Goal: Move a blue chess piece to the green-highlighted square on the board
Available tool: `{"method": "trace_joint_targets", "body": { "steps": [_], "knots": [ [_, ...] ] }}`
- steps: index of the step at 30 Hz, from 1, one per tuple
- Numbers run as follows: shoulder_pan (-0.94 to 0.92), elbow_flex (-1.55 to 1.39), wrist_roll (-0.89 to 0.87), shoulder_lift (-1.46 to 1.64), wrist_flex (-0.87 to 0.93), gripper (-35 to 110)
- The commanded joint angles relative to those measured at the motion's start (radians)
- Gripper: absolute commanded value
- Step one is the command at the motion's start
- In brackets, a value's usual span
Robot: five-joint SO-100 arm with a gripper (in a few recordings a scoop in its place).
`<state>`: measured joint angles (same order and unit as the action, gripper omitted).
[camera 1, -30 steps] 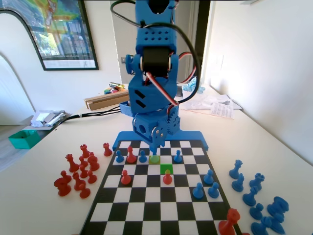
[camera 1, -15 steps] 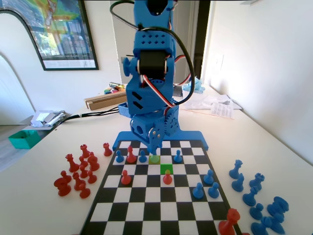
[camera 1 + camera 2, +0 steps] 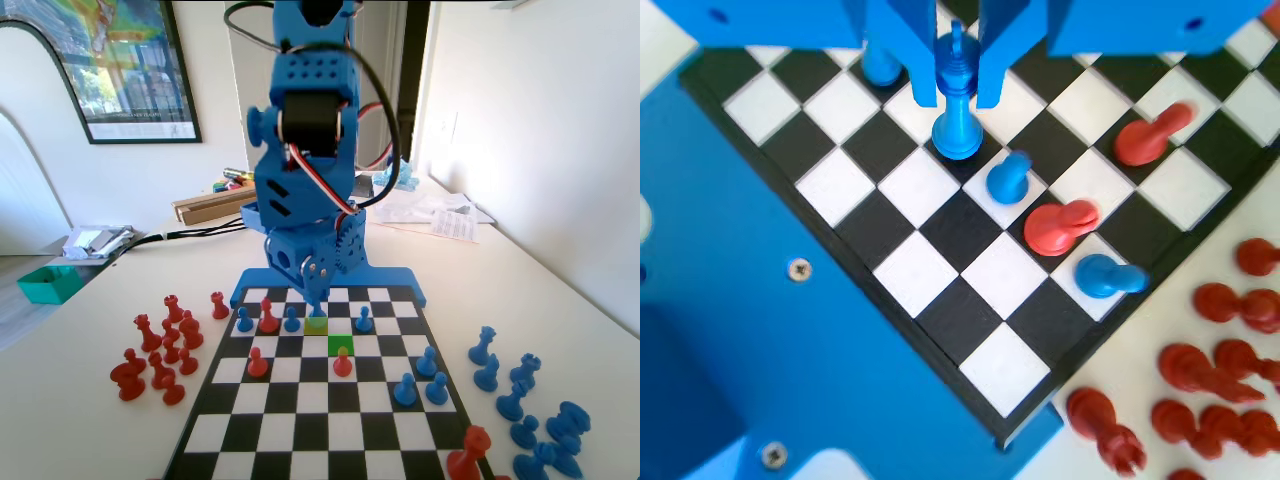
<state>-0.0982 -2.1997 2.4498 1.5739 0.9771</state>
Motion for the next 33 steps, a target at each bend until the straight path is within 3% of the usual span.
{"method": "trace_joint_targets", "body": {
  "steps": [1, 13, 22, 33],
  "knots": [
    [0.017, 0.141, -0.055, 0.026, 0.11, 1],
    [0.109, 0.245, -0.327, -0.014, 0.11, 1],
    [0.141, 0.089, -0.356, -0.032, -0.054, 1],
    [0.146, 0.048, -0.354, -0.046, -0.112, 1]
  ]
}}
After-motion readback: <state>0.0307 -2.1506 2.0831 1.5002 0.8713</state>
